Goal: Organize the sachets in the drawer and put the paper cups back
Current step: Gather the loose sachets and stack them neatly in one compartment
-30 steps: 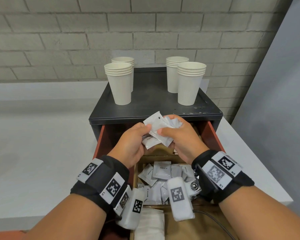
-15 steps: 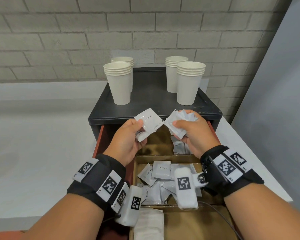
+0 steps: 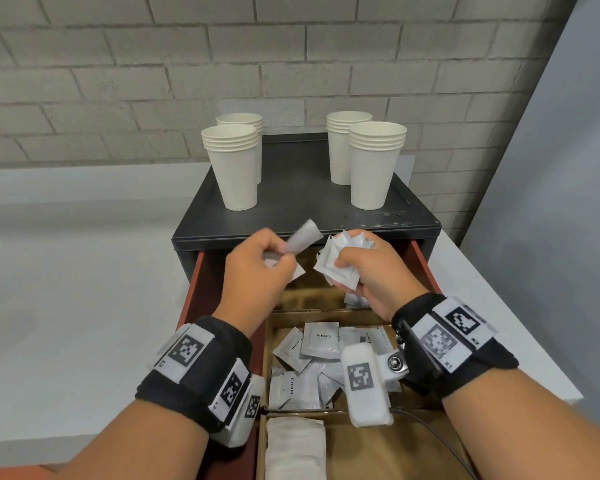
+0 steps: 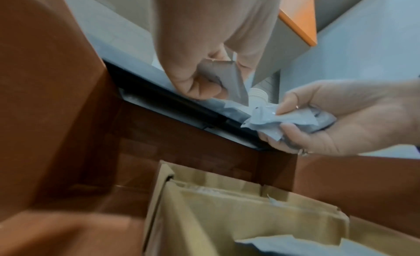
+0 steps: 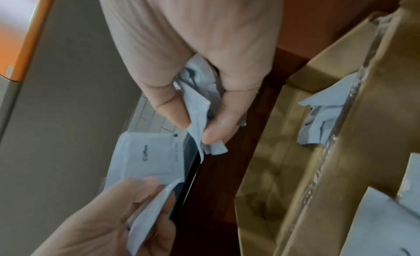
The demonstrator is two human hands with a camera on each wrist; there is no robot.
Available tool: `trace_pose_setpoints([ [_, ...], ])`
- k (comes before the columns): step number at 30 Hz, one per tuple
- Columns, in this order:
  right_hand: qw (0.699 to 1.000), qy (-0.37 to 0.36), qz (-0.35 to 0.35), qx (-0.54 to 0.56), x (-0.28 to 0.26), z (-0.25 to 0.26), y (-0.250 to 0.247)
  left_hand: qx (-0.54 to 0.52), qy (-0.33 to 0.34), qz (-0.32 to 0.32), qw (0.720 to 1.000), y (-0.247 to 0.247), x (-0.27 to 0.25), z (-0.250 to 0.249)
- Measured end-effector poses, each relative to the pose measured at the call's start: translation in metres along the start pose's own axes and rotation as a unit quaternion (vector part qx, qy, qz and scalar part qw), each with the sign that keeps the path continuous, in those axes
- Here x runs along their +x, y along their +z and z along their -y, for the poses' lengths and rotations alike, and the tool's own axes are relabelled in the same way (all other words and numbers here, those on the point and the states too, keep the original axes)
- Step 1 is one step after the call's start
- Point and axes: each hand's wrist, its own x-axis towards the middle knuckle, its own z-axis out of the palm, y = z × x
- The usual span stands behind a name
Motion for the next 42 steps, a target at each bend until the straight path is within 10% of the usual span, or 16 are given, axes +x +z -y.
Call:
trace_pose_setpoints([
  [21, 0.995, -0.003, 0.099, -0.014, -0.005, -0.012, 0.016, 0.027, 0.115, 0.157, 0.980, 0.005, -0.003, 0.010],
  [42, 0.997, 0.006, -0.008, 0.080, 0.003, -0.002, -0.001, -0.308, -0.188, 0.127, 0.924, -0.005, 0.009, -0.001],
])
